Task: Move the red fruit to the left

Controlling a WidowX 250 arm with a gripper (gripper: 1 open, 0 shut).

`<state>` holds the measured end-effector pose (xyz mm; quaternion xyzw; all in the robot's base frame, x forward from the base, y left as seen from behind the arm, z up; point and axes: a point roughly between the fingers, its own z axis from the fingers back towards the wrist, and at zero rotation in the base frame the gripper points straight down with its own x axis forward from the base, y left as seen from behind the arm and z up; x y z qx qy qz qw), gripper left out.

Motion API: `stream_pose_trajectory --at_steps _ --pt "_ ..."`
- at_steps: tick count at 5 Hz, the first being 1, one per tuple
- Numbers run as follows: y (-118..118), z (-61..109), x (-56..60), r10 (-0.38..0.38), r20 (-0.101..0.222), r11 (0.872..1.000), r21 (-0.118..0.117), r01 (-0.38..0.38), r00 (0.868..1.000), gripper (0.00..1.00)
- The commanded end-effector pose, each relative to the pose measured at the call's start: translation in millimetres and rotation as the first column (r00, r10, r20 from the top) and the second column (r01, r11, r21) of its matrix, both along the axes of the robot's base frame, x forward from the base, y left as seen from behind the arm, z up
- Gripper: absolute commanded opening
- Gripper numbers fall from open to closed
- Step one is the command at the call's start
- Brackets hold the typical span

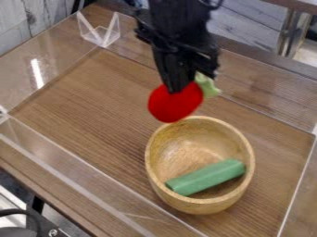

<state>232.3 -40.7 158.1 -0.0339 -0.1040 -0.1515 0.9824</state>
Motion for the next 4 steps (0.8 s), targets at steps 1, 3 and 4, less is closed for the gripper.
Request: stream_pose_trajectory --at_steps 1,3,4 --pt "-11 10.8 -0.3 -0.093 0.022 0.996 -0.006 0.093 0.995 0.00" --pt "-12 15.3 2.1 -0.022 0.036 1.000 -0.010 0.023 0.999 0.00" --pt "-4 29.7 14.9 0.008 0.043 1.000 -0.014 -0.008 0.999 0.00"
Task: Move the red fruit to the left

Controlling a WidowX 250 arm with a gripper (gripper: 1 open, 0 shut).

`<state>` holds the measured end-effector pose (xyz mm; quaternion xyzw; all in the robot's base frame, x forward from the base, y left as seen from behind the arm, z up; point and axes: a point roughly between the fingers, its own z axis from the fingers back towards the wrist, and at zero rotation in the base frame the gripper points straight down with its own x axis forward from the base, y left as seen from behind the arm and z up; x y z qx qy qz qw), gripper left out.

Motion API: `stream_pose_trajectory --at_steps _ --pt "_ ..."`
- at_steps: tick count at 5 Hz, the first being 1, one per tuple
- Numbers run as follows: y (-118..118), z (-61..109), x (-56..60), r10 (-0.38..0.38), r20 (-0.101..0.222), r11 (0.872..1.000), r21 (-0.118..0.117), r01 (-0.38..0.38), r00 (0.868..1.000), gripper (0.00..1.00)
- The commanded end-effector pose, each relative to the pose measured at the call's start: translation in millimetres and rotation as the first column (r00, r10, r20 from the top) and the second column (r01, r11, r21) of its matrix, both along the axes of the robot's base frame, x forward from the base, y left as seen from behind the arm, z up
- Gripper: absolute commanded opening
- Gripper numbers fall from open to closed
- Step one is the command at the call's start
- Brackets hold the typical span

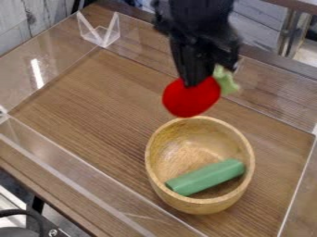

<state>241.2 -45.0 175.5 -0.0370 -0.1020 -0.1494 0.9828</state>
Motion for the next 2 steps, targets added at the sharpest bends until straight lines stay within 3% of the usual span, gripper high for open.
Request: stream_pose_trajectory --at_steps 1,2 --pt "5.7 14.1 10.7 0.024 0.028 1.000 -0.002 -0.024 0.999 0.00" --pt "5.6 16.2 8.3 0.027 0.007 1.000 0.003 -0.027 1.000 0.00"
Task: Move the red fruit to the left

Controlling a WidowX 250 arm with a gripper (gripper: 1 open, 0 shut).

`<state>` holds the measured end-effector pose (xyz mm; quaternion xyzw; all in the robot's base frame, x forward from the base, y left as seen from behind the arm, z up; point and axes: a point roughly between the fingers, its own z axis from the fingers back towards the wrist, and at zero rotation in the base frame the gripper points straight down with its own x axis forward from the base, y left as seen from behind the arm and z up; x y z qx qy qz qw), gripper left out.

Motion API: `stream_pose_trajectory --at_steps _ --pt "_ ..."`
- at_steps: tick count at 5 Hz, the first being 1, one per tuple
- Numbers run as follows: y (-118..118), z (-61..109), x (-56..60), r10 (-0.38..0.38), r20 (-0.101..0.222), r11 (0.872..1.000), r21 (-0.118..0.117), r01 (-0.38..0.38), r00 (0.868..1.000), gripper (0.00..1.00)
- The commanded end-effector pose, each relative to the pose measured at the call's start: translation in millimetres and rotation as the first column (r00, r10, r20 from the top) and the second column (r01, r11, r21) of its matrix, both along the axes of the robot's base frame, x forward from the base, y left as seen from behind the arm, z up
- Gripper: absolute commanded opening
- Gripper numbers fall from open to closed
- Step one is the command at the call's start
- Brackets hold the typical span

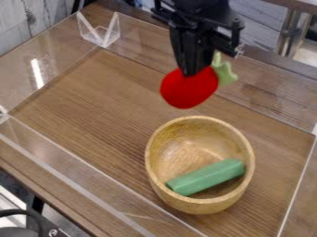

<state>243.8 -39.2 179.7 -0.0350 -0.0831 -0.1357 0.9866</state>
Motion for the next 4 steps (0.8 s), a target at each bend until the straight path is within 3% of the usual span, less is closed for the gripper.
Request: stream_pose_trajectory --at_steps 1,2,4 --pt "-2 8.8 -12.6 0.025 0.023 1.000 0.000 -0.025 0.999 0.00" --pt "-6 4.2 -27.0 0.052 0.006 0.999 -0.001 -0.052 0.999 0.00" --pt "-23 -0.9 -30.8 0.073 -0.010 0.997 -0.004 -0.073 0.997 0.00"
